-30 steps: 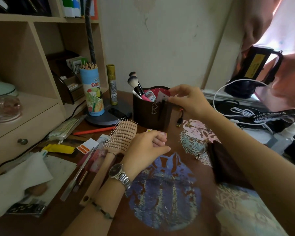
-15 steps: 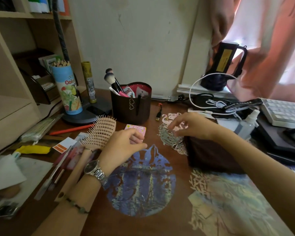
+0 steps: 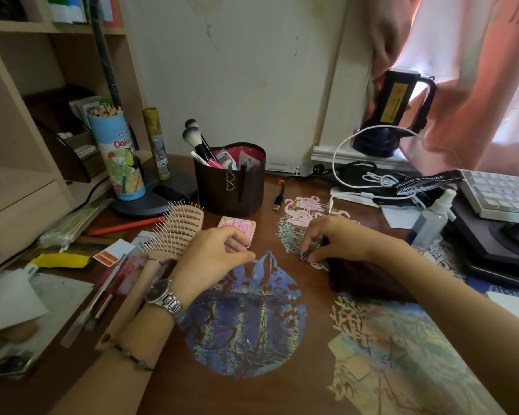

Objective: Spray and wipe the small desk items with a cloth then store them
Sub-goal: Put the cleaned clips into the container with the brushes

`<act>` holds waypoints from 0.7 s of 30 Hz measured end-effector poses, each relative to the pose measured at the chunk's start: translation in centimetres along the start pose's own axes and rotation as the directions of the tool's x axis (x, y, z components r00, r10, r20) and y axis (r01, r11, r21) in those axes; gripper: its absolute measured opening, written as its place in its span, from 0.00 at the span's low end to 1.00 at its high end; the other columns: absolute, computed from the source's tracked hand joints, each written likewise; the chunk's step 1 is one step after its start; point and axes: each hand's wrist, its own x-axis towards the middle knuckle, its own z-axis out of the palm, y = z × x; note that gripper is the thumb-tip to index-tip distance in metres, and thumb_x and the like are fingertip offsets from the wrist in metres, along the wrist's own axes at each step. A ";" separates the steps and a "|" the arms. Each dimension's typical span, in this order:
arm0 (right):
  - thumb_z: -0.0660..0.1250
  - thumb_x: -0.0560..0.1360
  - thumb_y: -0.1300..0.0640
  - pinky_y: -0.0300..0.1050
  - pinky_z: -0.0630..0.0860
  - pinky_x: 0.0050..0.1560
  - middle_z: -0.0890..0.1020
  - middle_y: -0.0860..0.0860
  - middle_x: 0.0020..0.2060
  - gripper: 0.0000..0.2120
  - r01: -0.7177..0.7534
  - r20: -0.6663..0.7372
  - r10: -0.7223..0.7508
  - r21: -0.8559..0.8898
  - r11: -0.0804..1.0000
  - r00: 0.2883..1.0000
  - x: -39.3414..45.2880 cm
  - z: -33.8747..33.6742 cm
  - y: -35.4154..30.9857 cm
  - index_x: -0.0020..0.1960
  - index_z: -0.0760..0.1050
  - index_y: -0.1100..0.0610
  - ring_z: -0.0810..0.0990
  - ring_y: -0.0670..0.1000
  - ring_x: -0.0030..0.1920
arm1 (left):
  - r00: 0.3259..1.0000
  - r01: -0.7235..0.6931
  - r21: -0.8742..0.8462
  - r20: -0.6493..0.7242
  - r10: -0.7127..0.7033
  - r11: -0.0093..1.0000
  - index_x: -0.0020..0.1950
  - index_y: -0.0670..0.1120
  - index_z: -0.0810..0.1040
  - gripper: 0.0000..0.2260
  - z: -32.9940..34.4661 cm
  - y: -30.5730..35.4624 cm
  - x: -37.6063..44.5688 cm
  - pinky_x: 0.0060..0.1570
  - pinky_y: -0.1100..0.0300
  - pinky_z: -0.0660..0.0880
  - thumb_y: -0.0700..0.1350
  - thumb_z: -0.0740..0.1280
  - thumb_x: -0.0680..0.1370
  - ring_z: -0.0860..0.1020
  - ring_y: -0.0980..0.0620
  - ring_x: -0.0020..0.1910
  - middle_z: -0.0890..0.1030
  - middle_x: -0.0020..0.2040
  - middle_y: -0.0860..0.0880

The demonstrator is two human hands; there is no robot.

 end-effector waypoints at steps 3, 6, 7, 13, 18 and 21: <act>0.77 0.67 0.54 0.33 0.72 0.46 0.82 0.44 0.42 0.08 -0.019 -0.058 0.021 0.044 0.999 0.998 0.0 0.0 -0.2 0.44 0.81 0.49 0.77 0.39 0.43 | 1.000 -0.003 0.003 -0.001 0.003 1.000 0.47 0.51 0.81 0.09 0.0 0.0 0.0 0.40 0.69 0.76 0.50 0.75 0.69 0.80 0.63 0.38 0.82 0.39 0.57; 0.77 0.67 0.58 0.28 0.71 0.40 0.82 0.44 0.38 0.10 -0.026 -0.159 0.049 0.143 0.989 0.986 0.2 -0.2 -0.5 0.44 0.78 0.52 0.79 0.37 0.39 | 1.000 -0.006 -0.002 -0.004 0.006 1.000 0.47 0.51 0.81 0.09 0.1 -0.1 0.0 0.41 0.67 0.77 0.50 0.76 0.69 0.80 0.62 0.38 0.82 0.39 0.57; 0.77 0.66 0.59 0.28 0.71 0.40 0.82 0.45 0.38 0.11 -0.021 -0.192 0.057 0.187 0.982 0.980 0.3 -0.2 -0.6 0.46 0.78 0.53 0.79 0.38 0.38 | 1.000 -0.005 -0.004 -0.003 0.005 1.000 0.46 0.51 0.81 0.09 0.1 -0.1 0.0 0.41 0.68 0.77 0.50 0.76 0.69 0.80 0.62 0.38 0.82 0.38 0.57; 0.76 0.67 0.56 0.29 0.72 0.41 0.82 0.47 0.37 0.12 0.050 -0.306 0.054 0.322 0.946 0.951 0.8 -1.0 -1.5 0.50 0.82 0.54 0.78 0.39 0.37 | 1.000 0.011 -0.009 0.003 -0.011 1.000 0.46 0.51 0.81 0.09 0.1 -0.1 0.0 0.42 0.66 0.78 0.49 0.75 0.69 0.80 0.61 0.38 0.82 0.38 0.57; 0.74 0.70 0.59 0.33 0.75 0.41 0.81 0.48 0.35 0.10 0.098 -0.342 0.090 0.496 0.863 0.936 1.1 -1.3 -2.4 0.50 0.82 0.57 0.80 0.41 0.35 | 1.000 0.020 -0.011 0.012 -0.020 1.000 0.47 0.51 0.81 0.09 0.0 0.0 0.0 0.42 0.67 0.77 0.49 0.75 0.69 0.80 0.61 0.39 0.82 0.39 0.57; 0.75 0.69 0.60 0.44 0.80 0.46 0.82 0.57 0.39 0.08 0.086 -0.346 0.130 0.543 0.835 0.929 1.4 -1.7 -2.6 0.48 0.81 0.58 0.83 0.50 0.38 | 1.000 0.027 -0.016 0.016 -0.027 0.999 0.46 0.52 0.81 0.09 0.0 -0.1 0.0 0.44 0.64 0.79 0.49 0.75 0.69 0.80 0.61 0.40 0.82 0.39 0.57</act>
